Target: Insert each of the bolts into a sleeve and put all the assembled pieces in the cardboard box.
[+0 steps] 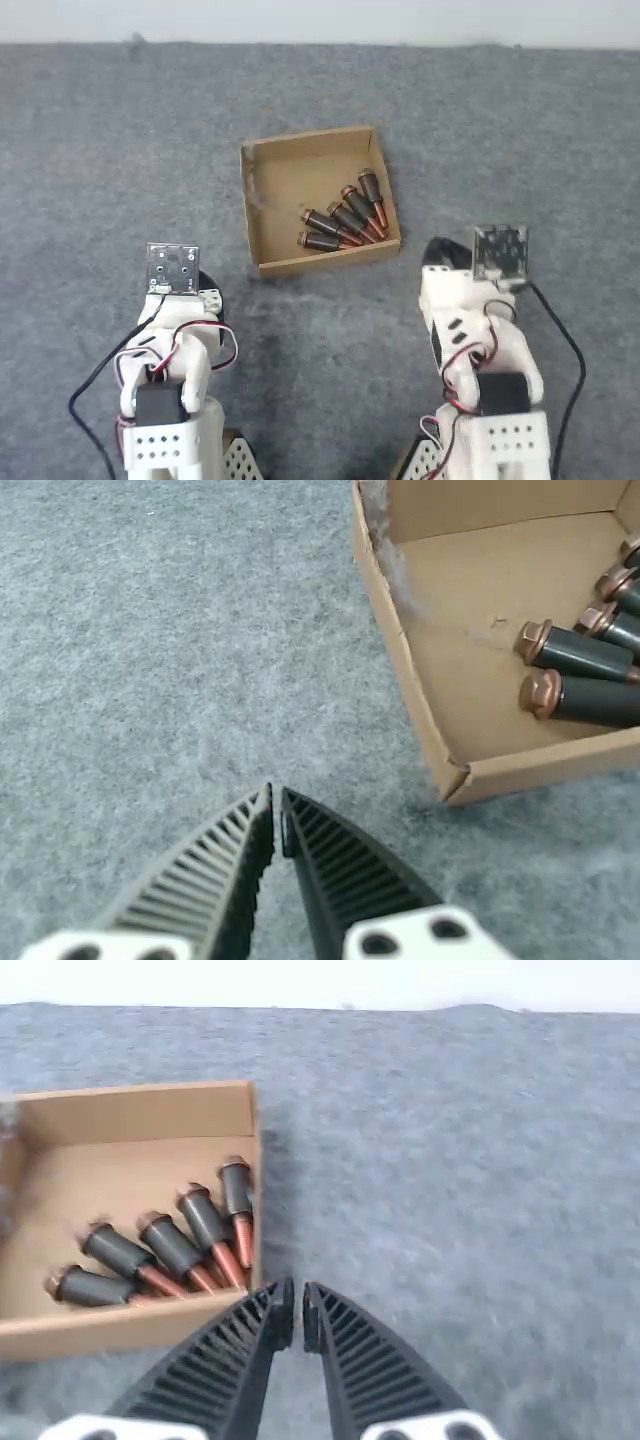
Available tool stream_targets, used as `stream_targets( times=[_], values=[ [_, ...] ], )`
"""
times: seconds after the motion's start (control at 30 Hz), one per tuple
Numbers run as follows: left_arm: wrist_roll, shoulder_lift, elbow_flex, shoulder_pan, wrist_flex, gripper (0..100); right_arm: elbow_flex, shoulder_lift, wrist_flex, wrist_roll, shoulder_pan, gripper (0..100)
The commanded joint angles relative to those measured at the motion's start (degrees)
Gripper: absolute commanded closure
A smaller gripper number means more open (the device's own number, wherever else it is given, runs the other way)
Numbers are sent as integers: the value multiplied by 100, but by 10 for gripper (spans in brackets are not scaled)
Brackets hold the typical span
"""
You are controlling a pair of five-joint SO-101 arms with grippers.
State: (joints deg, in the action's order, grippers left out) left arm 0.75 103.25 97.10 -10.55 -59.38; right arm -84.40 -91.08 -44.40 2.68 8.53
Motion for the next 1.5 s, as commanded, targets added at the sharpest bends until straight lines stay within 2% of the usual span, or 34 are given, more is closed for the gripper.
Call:
stream_targets(
  times=[0.0, 0.13, 0.27, 0.4, 0.7, 1.03, 1.23, 1.47],
  values=[
    [35, 62, -57, -18, 44, 988, -62, -1165, -884, -132, -171, 993],
    [26, 62, -66, -9, -18, 988, -62, -1235, -1376, -466, -356, 993],
    [44, 62, -312, -9, -598, 988, -97, -1068, -2044, -475, -338, 993],
    [35, 62, -338, -18, -659, 988, -255, -1068, -2536, -466, -321, 993],
    [53, 62, -92, -97, -607, 988, -1204, -1068, -2325, -431, -338, 993],
    [35, 62, -57, -202, -580, 988, -1213, -1068, -2800, -431, -338, 992],
    [53, 62, -57, -167, -1284, 988, -1213, -1068, -2800, -440, -338, 992],
    [44, 62, -57, -202, -1266, 988, -1213, -1077, -2800, -448, -338, 992]
  ],
)
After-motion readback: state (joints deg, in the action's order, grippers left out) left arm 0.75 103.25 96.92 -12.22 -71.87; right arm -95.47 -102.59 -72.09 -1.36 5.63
